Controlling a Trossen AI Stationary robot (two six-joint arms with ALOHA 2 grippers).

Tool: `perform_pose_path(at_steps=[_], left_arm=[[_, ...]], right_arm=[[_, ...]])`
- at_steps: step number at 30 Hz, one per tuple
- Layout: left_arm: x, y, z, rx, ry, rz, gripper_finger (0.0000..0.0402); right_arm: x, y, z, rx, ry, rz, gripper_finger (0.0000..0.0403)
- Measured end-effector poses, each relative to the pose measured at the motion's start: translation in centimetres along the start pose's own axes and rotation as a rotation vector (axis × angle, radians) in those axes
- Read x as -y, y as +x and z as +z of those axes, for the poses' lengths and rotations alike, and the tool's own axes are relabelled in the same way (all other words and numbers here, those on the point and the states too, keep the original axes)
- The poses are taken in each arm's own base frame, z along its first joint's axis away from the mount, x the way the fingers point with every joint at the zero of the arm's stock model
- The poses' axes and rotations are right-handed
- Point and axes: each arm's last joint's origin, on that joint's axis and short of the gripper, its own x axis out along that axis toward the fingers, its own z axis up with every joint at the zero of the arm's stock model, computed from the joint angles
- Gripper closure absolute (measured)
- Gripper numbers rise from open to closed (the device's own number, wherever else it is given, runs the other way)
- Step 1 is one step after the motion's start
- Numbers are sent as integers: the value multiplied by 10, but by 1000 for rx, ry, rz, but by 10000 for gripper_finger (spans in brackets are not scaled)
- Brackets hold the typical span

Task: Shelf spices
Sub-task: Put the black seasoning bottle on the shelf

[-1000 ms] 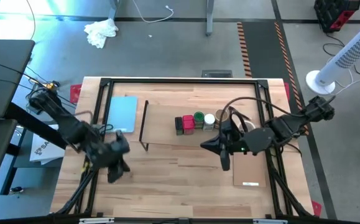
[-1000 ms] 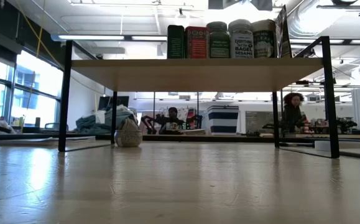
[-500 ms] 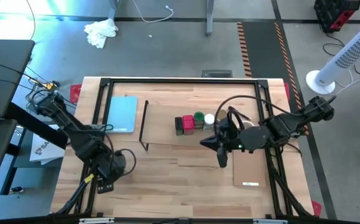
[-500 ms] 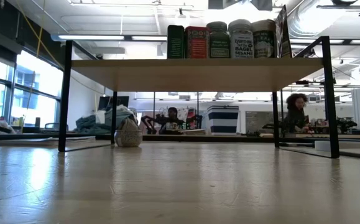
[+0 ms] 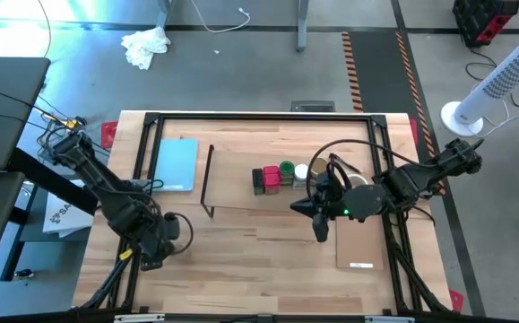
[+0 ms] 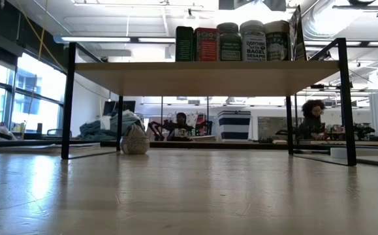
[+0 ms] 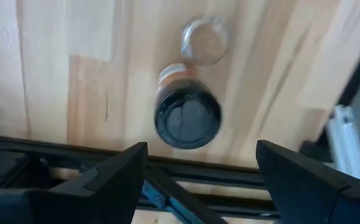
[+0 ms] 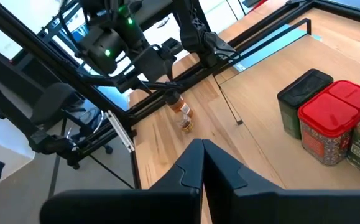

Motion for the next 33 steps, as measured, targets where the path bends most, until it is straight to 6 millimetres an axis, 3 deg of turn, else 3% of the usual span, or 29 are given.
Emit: perform_pose_path(at_steps=[12, 23, 33], left_arm=[[1, 26, -6, 30, 15, 22, 105], [-1, 28, -4, 96, 35, 67, 105], [-3, 47, -7, 68, 77, 41, 105]], right_arm=[[0, 0, 0, 2, 11, -4, 403], [2, 0, 0, 22, 34, -43, 403], [3, 0, 0, 30, 41, -55, 403]])
